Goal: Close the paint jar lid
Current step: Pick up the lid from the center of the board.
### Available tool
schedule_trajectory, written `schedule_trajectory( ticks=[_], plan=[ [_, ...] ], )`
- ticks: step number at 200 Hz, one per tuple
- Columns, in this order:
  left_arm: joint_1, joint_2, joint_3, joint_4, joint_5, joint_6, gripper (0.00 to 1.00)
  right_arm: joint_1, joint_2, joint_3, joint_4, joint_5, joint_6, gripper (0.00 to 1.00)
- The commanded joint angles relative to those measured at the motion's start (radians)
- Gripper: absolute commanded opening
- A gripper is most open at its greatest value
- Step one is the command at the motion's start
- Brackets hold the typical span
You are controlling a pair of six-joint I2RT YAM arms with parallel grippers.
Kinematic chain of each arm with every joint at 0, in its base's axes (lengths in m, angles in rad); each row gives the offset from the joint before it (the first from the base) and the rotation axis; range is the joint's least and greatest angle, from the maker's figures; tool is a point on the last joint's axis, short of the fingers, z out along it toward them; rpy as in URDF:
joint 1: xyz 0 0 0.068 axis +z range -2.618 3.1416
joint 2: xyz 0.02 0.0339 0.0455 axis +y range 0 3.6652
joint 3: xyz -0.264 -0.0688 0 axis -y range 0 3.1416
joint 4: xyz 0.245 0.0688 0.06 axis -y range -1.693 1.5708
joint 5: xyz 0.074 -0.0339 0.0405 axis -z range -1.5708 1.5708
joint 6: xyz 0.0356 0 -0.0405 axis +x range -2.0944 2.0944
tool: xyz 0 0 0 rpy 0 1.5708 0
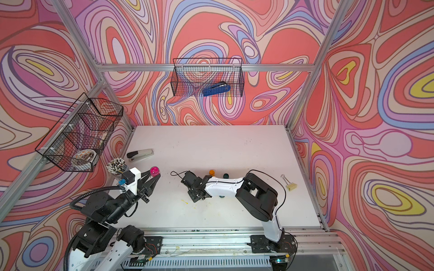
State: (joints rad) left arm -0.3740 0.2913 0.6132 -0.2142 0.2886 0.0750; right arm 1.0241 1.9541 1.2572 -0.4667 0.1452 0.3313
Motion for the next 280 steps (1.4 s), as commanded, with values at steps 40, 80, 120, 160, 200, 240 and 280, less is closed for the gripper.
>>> schedule_trajectory(
  ticks=[40,80,120,160,200,240,280],
  plan=[
    [-0.008,-0.009,-0.010,0.018,0.014,0.005,0.30,0.011,-0.026,-0.009,-0.018,0.026,0.018,0.43],
    [-0.007,-0.011,-0.010,0.019,0.013,0.004,0.30,0.014,-0.027,-0.004,-0.030,0.037,0.015,0.37],
    [-0.007,-0.009,-0.010,0.018,0.013,0.004,0.29,0.014,-0.038,0.000,-0.038,0.043,0.008,0.34],
    [-0.007,0.019,-0.016,0.040,0.016,-0.002,0.29,0.013,-0.053,0.032,-0.068,0.038,-0.016,0.34],
    [-0.008,0.066,-0.036,0.098,0.025,-0.044,0.29,0.003,-0.075,0.096,-0.115,0.016,-0.062,0.34],
    [-0.007,0.099,-0.062,0.165,0.016,-0.079,0.29,-0.083,-0.150,0.124,-0.129,-0.102,-0.107,0.34],
    [-0.007,0.151,-0.145,0.300,0.000,-0.115,0.29,-0.182,-0.178,0.226,-0.198,-0.195,-0.206,0.34]
  ],
)
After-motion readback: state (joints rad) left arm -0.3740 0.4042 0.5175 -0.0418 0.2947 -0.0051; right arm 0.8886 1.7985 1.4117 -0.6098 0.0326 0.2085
